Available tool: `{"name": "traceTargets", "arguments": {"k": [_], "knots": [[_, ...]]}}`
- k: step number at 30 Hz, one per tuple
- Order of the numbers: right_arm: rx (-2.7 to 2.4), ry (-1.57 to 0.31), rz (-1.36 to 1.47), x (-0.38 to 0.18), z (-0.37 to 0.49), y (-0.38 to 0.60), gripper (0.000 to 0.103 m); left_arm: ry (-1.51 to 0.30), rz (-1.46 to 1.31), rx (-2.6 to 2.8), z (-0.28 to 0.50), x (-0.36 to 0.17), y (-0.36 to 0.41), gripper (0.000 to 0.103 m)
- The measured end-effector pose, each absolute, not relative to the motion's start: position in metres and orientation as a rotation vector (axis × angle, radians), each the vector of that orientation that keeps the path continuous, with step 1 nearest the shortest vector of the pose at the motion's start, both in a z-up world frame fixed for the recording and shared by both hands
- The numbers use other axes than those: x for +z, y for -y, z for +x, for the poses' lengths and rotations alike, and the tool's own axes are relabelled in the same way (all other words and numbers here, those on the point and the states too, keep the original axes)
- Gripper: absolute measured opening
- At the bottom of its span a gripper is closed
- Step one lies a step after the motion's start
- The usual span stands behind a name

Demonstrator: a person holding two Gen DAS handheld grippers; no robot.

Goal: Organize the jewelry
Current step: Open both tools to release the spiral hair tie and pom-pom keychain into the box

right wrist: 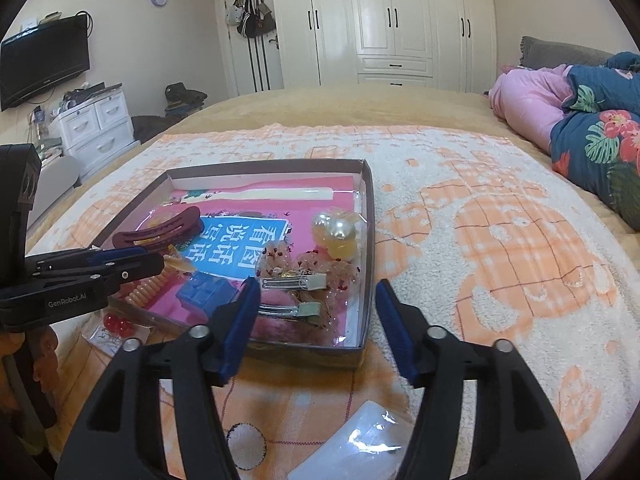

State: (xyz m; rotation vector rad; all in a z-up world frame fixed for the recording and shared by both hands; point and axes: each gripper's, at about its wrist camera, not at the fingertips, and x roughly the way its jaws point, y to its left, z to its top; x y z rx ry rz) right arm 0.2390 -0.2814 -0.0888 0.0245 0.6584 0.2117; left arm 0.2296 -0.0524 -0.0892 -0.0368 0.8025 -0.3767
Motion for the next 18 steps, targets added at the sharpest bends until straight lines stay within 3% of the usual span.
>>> {"name": "traceTargets", "arguments": {"k": [5,18], "knots": [[0.204,-0.64,0.022,-0.085,0.231,0.283,0.075,-0.794,-0.043,-0.374,0.226,-0.083,0.052,0.048],[0.183,-0.57,0.047,-0.064,0.209,0.291,0.091,-0.745,-0.074,-0.359,0.209,-0.062,0.045,0.087]]}}
